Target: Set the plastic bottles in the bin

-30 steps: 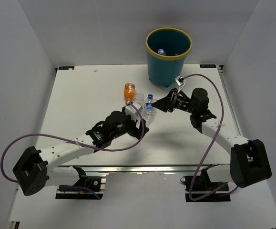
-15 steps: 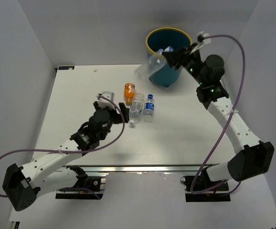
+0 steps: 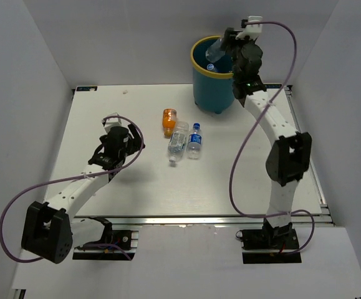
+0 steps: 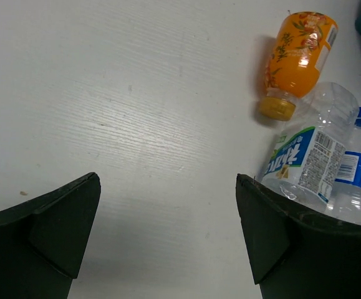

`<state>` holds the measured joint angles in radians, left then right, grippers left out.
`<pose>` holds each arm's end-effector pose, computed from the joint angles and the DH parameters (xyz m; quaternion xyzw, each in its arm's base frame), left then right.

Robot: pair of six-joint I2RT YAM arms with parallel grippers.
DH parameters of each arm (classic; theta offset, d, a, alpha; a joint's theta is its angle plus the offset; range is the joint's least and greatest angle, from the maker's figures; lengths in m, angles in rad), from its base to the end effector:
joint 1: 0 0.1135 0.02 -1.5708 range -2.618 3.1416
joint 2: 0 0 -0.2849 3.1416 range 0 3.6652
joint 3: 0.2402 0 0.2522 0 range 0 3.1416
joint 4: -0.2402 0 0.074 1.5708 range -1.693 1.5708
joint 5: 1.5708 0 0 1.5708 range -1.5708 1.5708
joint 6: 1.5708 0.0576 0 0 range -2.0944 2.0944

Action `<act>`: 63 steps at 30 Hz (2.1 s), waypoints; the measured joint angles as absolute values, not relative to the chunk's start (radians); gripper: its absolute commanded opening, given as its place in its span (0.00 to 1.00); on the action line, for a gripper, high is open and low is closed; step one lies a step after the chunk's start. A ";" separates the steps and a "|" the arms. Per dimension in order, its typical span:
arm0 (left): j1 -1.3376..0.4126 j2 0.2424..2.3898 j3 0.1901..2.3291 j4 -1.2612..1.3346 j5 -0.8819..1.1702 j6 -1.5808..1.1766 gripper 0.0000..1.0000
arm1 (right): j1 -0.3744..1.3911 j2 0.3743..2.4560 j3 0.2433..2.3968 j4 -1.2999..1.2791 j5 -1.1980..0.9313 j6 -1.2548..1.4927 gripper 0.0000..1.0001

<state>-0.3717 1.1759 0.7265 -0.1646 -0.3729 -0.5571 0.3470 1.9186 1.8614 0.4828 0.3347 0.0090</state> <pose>0.2512 -0.0754 0.2506 -0.1657 0.8607 -0.0555 0.4782 0.4597 0.1461 0.4803 0.0482 0.5502 0.0579 0.8316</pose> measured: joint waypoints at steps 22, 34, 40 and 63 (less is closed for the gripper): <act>-0.361 1.134 0.714 -0.156 -0.269 -0.565 0.98 | 0.438 1.464 1.586 0.078 0.019 0.102 0.89; -0.361 1.141 0.689 -0.139 -0.247 -0.567 0.98 | 0.537 1.740 1.102 0.038 0.030 0.401 0.89; -0.361 1.141 0.689 -0.139 -0.249 -0.567 0.98 | 0.538 1.871 1.161 0.081 0.048 0.478 0.84; -0.361 1.109 0.685 -0.136 -0.286 -0.566 0.98 | 0.535 1.518 1.123 0.271 -0.009 0.400 0.19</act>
<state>-0.3614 1.1091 0.6846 -0.1356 -0.2855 -0.5655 0.5350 1.5181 1.1229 0.2710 -0.0090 0.4004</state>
